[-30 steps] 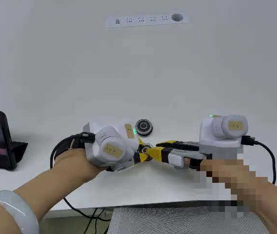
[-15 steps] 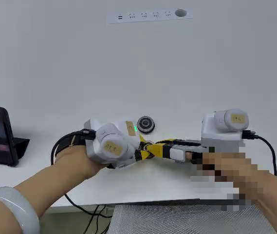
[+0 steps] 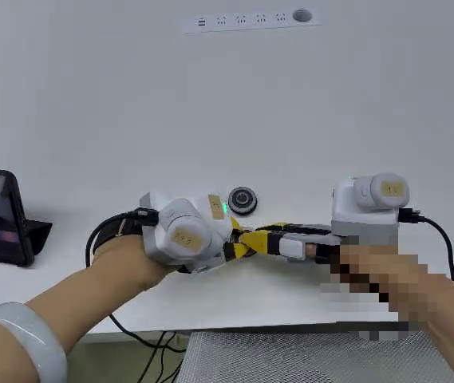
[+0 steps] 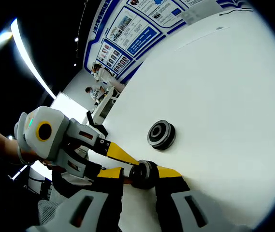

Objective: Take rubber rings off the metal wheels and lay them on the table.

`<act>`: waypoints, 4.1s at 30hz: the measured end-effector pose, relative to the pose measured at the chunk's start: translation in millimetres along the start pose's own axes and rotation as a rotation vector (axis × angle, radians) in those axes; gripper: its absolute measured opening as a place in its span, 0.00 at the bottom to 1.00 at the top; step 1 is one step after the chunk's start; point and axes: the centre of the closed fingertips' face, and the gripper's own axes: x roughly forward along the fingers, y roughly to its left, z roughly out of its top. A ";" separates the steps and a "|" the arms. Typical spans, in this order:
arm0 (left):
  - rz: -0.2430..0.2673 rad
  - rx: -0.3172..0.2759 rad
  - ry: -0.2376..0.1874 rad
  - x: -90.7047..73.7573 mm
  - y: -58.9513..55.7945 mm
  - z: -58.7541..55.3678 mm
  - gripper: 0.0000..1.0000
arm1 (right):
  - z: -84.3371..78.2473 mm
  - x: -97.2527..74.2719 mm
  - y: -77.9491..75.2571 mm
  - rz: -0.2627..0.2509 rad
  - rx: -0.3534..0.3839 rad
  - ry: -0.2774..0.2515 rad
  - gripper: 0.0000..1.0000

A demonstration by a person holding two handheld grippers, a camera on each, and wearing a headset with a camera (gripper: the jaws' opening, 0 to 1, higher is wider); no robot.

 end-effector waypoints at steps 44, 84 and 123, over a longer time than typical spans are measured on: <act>0.003 -0.004 -0.005 -0.1 -0.5 -0.7 0.13 | -16.0 -10.9 8.5 0.052 0.097 0.028 0.28; 0.005 -0.010 -0.012 1.0 -0.4 -0.1 0.13 | -0.1 -1.8 10.3 0.072 0.052 -0.001 0.38; 0.003 -0.009 -0.012 1.0 -0.8 -0.8 0.13 | -6.5 -4.9 27.0 0.127 0.027 0.119 0.53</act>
